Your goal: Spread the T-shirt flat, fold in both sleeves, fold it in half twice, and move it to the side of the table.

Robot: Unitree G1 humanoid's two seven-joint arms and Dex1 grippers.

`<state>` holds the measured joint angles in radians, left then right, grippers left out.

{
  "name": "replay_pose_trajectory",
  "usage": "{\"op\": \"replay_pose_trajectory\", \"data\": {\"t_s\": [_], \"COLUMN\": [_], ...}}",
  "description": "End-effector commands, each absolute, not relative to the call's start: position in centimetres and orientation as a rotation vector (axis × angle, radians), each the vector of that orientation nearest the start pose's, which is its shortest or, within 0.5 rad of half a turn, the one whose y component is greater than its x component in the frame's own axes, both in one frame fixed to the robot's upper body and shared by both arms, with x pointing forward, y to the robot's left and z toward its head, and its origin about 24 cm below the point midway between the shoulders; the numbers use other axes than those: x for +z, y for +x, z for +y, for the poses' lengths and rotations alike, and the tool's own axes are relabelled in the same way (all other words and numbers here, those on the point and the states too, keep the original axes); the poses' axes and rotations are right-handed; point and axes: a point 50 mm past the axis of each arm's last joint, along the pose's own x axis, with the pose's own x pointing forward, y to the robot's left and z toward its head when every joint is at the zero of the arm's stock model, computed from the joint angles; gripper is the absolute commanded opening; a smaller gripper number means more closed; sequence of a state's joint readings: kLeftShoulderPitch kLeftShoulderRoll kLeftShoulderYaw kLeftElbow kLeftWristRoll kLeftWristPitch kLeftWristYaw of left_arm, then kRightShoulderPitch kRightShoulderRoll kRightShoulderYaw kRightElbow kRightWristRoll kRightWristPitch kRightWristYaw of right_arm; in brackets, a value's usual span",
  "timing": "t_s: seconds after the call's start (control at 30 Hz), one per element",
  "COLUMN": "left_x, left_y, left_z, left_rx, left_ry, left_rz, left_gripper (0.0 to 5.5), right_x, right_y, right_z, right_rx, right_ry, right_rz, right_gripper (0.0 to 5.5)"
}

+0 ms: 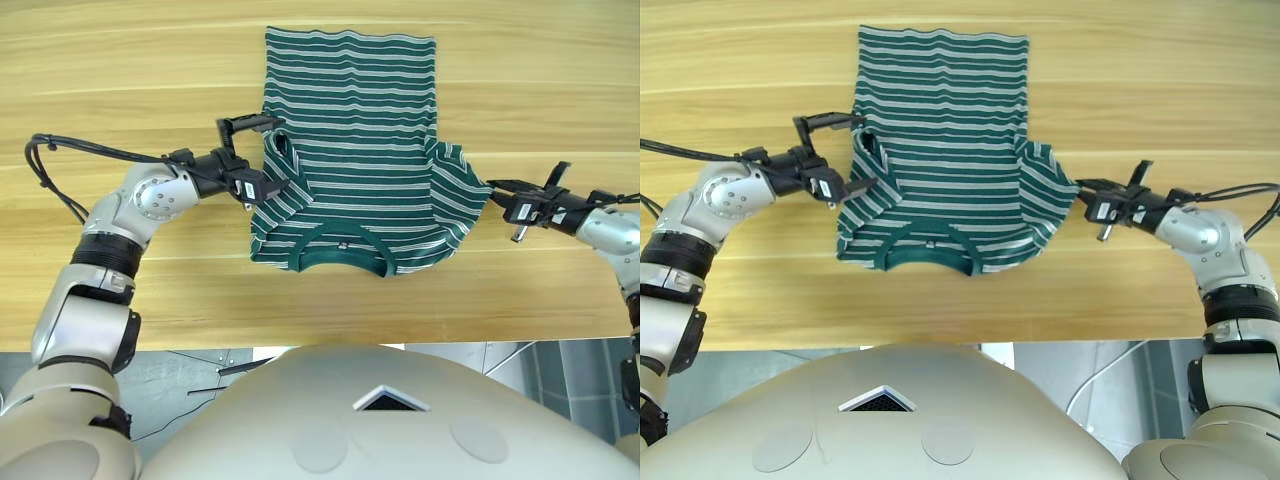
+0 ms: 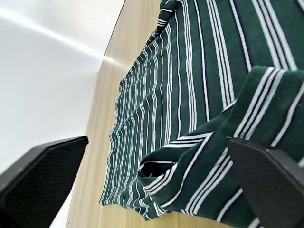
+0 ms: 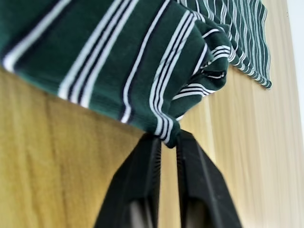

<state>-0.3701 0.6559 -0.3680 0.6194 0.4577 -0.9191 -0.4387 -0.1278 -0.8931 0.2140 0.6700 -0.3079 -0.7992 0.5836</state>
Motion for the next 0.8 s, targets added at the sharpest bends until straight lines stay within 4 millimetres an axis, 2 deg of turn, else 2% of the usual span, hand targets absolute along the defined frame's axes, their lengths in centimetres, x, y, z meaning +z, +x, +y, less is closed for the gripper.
{"op": "replay_pose_trajectory", "data": {"t_s": [0.03, 0.23, 0.37, 0.57, 0.8], "left_x": [4.3, 4.2, 4.2, 4.1, 4.1], "left_y": [27.1, 27.1, 27.2, 27.2, 27.3], "left_z": [18.6, 18.5, 18.5, 18.4, 18.1], "left_rx": [-1.102, -1.098, -1.097, -1.096, -1.099], "left_ry": [1.166, 1.166, 1.165, 1.163, 1.160], "left_rz": [-0.274, -0.274, -0.278, -0.278, -0.283], "left_gripper": [5.40, 5.40, 5.40, 5.40, 5.40], "right_x": [1.0, 1.6, 3.5, 5.9, 6.5], "right_y": [21.0, 21.2, 21.8, 22.3, 23.1], "right_z": [-29.6, -29.7, -29.6, -27.6, -25.9], "right_rx": [1.032, 1.010, 0.980, 1.024, 1.041], "right_ry": [-1.127, -1.127, -1.134, -1.152, -1.151], "right_rz": [0.337, 0.301, 0.201, 0.055, 0.003], "right_gripper": [0.02, 0.02, 0.02, 0.02, 0.02]}}
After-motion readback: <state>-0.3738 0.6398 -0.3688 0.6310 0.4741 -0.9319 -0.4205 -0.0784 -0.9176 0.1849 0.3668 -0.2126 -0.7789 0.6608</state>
